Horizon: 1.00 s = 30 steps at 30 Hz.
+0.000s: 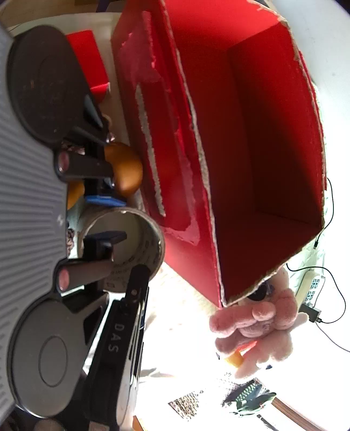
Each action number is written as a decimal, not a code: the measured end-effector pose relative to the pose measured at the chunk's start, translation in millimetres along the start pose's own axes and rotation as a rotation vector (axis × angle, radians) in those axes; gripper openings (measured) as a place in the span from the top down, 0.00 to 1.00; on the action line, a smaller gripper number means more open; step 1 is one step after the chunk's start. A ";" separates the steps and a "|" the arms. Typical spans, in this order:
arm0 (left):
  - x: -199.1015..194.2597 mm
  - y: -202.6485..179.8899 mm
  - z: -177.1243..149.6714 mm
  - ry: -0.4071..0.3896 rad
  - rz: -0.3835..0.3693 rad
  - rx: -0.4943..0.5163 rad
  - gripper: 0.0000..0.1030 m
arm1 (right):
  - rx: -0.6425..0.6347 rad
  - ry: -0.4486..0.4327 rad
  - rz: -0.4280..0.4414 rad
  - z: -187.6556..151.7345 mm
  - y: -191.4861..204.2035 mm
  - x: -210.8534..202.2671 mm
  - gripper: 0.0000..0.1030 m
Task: Organize objects
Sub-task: 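Grasp the white tape roll with the right tool and lift it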
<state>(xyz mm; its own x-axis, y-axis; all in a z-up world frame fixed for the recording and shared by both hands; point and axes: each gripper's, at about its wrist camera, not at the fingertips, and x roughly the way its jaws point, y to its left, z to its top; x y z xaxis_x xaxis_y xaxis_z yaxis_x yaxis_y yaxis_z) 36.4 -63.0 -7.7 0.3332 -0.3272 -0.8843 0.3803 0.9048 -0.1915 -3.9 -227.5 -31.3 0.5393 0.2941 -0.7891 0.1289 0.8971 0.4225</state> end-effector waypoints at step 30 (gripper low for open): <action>-72.2 -42.4 13.0 -0.237 -0.119 0.245 0.96 | 0.014 -0.257 -0.064 2.5 11.0 -104.8 0.83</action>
<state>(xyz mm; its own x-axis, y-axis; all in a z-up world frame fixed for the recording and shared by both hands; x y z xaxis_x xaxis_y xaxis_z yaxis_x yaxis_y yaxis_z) 7.4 -81.3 69.8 0.4542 -0.5063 -0.7330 0.6143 0.7739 -0.1539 -56.9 -249.3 57.2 0.7230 0.1421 -0.6761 0.1799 0.9061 0.3829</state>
